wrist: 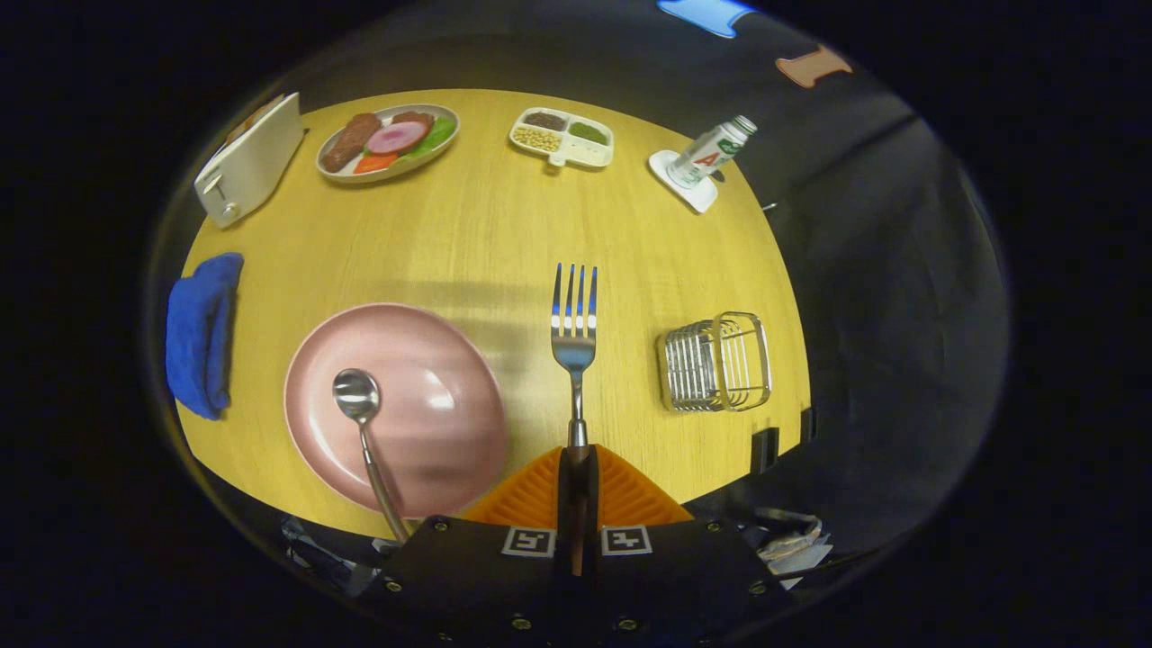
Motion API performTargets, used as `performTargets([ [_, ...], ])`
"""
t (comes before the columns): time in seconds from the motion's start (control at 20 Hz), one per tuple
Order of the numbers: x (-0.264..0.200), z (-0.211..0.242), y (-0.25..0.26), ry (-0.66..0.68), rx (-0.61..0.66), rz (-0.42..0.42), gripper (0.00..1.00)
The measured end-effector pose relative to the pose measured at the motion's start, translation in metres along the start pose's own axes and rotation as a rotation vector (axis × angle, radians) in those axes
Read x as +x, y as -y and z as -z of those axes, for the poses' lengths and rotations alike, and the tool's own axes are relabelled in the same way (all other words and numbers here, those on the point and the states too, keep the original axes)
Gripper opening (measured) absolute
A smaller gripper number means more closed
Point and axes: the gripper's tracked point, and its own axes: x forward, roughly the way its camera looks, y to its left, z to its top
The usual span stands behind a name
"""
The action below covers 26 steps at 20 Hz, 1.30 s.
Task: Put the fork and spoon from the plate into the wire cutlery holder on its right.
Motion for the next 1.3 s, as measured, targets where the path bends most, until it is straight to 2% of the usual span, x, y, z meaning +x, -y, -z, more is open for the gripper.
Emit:
performTargets([
  [0.5,0.032,0.016,0.109,-0.123,0.175,0.096,0.05],
  [0.7,0.046,0.02,0.126,-0.174,0.161,0.097,0.05],
  [1.05,0.061,0.022,0.13,-0.288,0.079,0.039,0.05],
  [1.3,0.063,0.019,0.132,-0.341,0.022,0.029,0.06],
])
